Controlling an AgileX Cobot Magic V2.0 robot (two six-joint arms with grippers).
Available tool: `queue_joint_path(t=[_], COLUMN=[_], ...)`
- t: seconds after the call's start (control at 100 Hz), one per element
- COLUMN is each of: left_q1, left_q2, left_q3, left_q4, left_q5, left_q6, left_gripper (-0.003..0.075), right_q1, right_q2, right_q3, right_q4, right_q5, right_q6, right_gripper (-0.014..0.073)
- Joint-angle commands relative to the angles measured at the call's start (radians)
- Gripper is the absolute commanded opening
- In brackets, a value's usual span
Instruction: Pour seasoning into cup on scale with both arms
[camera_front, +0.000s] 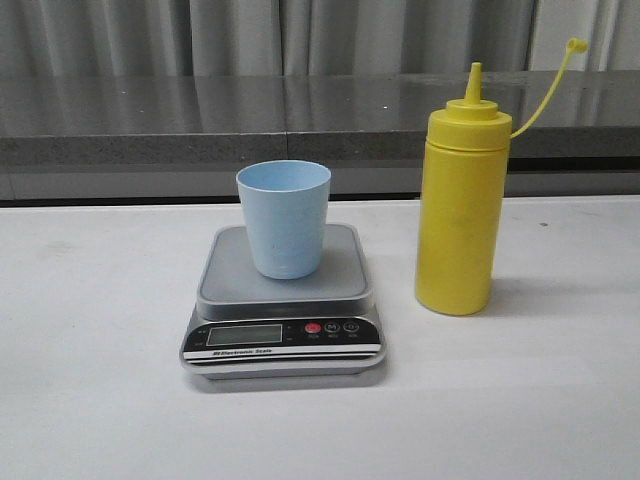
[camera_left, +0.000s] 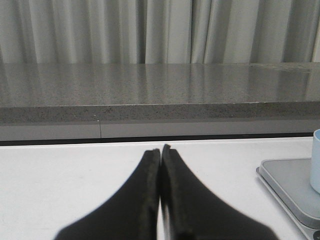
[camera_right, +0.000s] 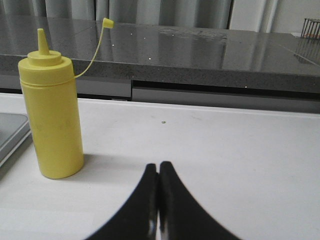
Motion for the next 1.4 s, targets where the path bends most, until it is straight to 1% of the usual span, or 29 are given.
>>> queue_joint_path(t=[0.0,0.52,0.57,0.62,0.7,0.75,0.83,0.92,1.04,1.14,1.27,1.39], left_q1=[0.003,0.003,0.003,0.003,0.003,0.003,0.003,0.003,0.003,0.003,0.003,0.003], left_q2=[-0.029,-0.029,-0.029,-0.029,-0.029,-0.029,-0.029,-0.029,-0.029,-0.029,-0.029,-0.029], left_q3=[0.041,0.041,0.041,0.041,0.041,0.041,0.041,0.041,0.041,0.041,0.041,0.041], left_q4=[-0.005,-0.005,-0.005,-0.005,-0.005,-0.005,-0.005,-0.005,-0.005,-0.005,-0.005,-0.005], left_q5=[-0.083,-0.083,-0.083,-0.083,-0.083,-0.083,-0.083,-0.083,-0.083,-0.083,-0.083,-0.083], left_q6=[-0.005,-0.005,-0.005,-0.005,-0.005,-0.005,-0.005,-0.005,-0.005,-0.005,-0.005,-0.005], left_gripper=[-0.002,-0.002,-0.002,-0.002,-0.002,-0.002,-0.002,-0.002,-0.002,-0.002,-0.002,-0.002], right_q1=[-0.005,-0.005,-0.005,-0.005,-0.004,-0.004,-0.003,-0.002,-0.002,-0.002,-0.002,-0.002], right_q2=[-0.019,-0.019,-0.019,-0.019,-0.019,-0.016,0.001,0.054,0.17,0.293,0.439,0.58], right_q3=[-0.021,-0.021,-0.021,-0.021,-0.028,-0.049,-0.117,-0.21,-0.344,-0.436,-0.506,-0.512], right_q4=[0.0,0.0,-0.001,0.0,0.004,0.011,0.046,0.057,0.056,0.056,0.057,0.05], right_q5=[-0.083,-0.09,-0.104,-0.167,-0.217,-0.205,-0.141,-0.084,0.005,0.033,-0.023,-0.18], right_q6=[-0.005,-0.005,-0.005,-0.005,-0.003,-0.001,0.009,0.009,0.009,0.009,0.009,0.009], right_gripper=[-0.0067,-0.0067,-0.0067,-0.0067,-0.0067,-0.0067,-0.0067,-0.0067,-0.0067,-0.0067,-0.0067,-0.0067])
